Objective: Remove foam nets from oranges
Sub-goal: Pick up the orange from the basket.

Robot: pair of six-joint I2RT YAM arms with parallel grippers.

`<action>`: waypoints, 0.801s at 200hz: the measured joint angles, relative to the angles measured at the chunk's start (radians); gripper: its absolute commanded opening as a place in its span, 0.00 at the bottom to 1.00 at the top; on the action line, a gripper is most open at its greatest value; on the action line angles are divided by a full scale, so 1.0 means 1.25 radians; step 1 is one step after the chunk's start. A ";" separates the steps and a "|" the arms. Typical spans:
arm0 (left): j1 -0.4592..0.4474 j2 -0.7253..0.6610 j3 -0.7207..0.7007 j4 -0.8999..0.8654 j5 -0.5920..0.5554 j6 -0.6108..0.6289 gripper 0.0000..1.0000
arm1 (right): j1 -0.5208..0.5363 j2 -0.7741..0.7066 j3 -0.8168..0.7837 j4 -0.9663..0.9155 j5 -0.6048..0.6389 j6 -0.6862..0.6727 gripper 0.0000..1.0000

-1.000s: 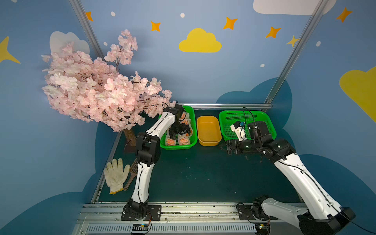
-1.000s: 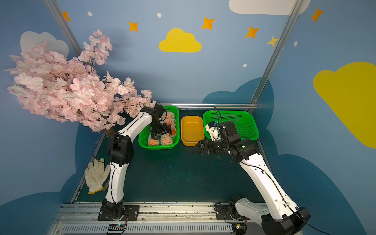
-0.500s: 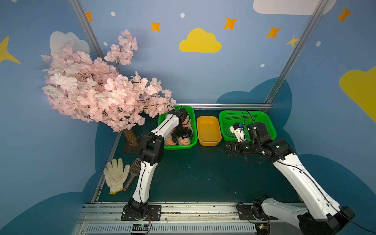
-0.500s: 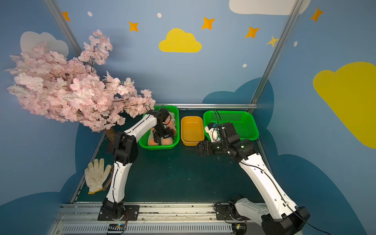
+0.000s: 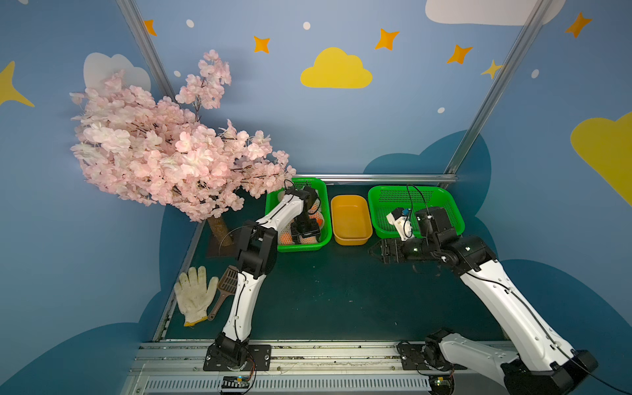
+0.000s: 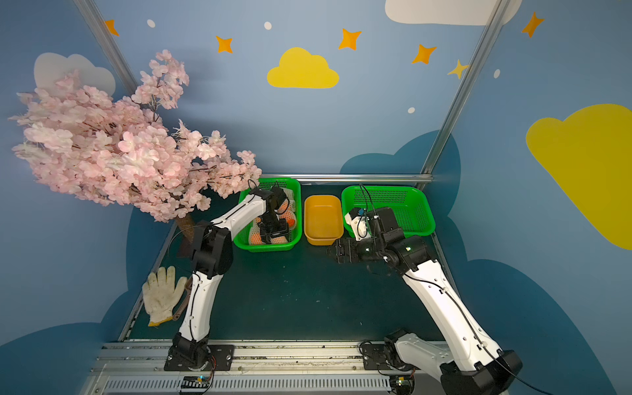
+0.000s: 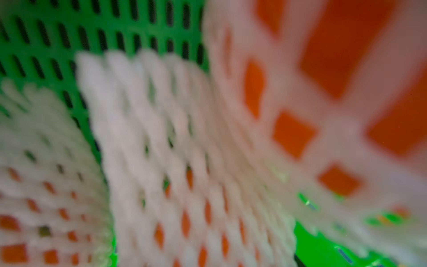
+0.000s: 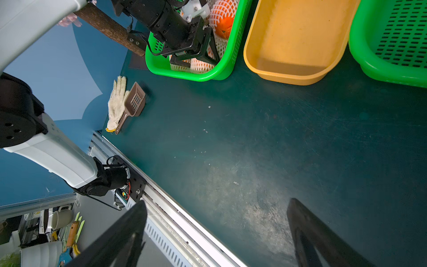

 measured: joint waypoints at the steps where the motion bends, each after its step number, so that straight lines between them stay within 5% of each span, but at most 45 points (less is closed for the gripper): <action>1: 0.000 0.000 0.000 0.000 0.000 0.001 0.59 | 0.000 0.000 0.000 0.000 0.000 0.000 0.94; 49: -0.002 -0.010 -0.013 0.009 -0.007 0.023 0.51 | 0.000 0.000 -0.016 0.003 0.000 0.000 0.94; 160: -0.034 -0.172 -0.037 0.028 -0.092 0.114 0.53 | -0.014 0.011 -0.036 0.009 0.020 0.001 0.94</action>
